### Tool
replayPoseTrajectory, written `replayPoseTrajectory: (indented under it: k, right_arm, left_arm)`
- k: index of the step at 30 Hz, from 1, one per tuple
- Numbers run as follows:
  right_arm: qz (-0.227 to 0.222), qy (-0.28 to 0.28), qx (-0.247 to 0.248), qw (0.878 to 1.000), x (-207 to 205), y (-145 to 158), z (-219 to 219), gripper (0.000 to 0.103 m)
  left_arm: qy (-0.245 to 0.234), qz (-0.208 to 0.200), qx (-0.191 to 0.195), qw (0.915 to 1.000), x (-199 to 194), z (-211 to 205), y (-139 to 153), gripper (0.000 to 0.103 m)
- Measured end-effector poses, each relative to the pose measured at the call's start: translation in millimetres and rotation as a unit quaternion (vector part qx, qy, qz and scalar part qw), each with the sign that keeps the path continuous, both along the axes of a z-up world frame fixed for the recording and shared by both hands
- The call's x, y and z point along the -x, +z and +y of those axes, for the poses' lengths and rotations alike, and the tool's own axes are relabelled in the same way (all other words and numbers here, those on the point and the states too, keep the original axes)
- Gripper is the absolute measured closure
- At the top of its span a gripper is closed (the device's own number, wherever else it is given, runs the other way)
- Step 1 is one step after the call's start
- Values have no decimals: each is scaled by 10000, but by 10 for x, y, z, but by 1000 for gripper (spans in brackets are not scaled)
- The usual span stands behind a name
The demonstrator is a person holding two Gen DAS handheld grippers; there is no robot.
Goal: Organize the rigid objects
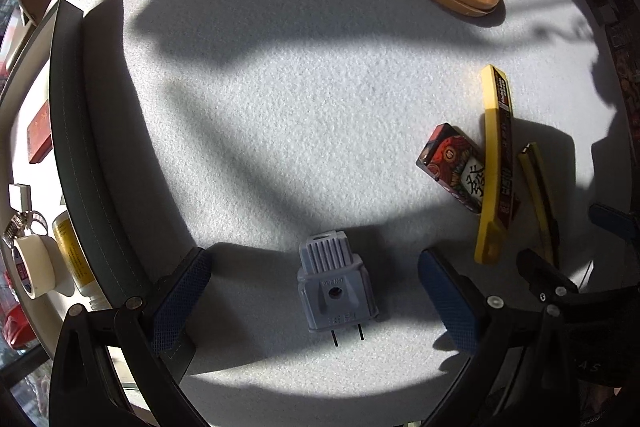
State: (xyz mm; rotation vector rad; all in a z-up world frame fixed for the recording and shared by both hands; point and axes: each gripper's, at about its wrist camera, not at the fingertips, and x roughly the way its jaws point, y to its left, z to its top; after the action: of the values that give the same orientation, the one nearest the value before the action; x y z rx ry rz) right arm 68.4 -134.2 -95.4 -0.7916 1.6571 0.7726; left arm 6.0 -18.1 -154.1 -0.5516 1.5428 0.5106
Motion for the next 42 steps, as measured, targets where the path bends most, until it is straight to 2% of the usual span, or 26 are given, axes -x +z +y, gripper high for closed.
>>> replayPoseTrajectory:
  k: [2,12,14,16,17,18,19,20,21,22,25,31,37,41,42]
  right_arm:
    - [311,-125,-89,9994,-68,-51,-54,0]
    - [347,-3,28,9994,-83,-28,-11,0]
    - [338,120,17,9994,-65,4,19,4]
    - [308,332,-62,9990,-6,85,145,17]
    - [289,462,-111,9985,14,127,157,29]
    - [282,579,-149,9978,32,162,164,42]
    - [265,665,-175,9973,42,192,169,50]
    - [276,722,-211,9968,42,218,173,72]
    - [269,775,-179,9965,81,234,220,84]
    - [289,779,-129,9965,85,231,240,86]
    - [441,627,-77,9970,119,229,228,86]
    - [734,39,-230,9970,-31,445,90,86]
    - [663,-191,-372,9969,-260,734,13,86]
    - [426,-471,-535,9965,-326,934,126,86]
    - [362,-546,-571,9962,-346,951,41,86]
  left_arm:
    - [57,-42,-39,10000,11,1,-1,0]
    - [378,-28,-44,9993,167,-2,57,0]
    - [294,17,20,9996,140,-27,50,2]
    - [88,-10,2,10000,66,-103,112,13]
    - [-58,-30,-4,10000,27,-141,135,16]
    - [-212,-45,-6,9998,-11,-178,160,25]
    - [-383,-64,-11,9992,-44,-217,188,38]
    - [-572,-91,-16,9983,-69,-257,219,47]
    - [-770,-113,-13,9970,-90,-297,248,74]
    - [-938,-112,110,9955,-104,-324,255,81]
    - [-1002,-163,519,9935,-79,-367,266,81]
    - [-1399,-710,825,9842,99,-440,634,81]
    - [-1751,-1115,678,9759,268,-278,1082,81]
    - [-1823,-1315,539,9729,307,-180,1188,81]
    - [-1799,-1364,564,9726,230,-121,1108,81]
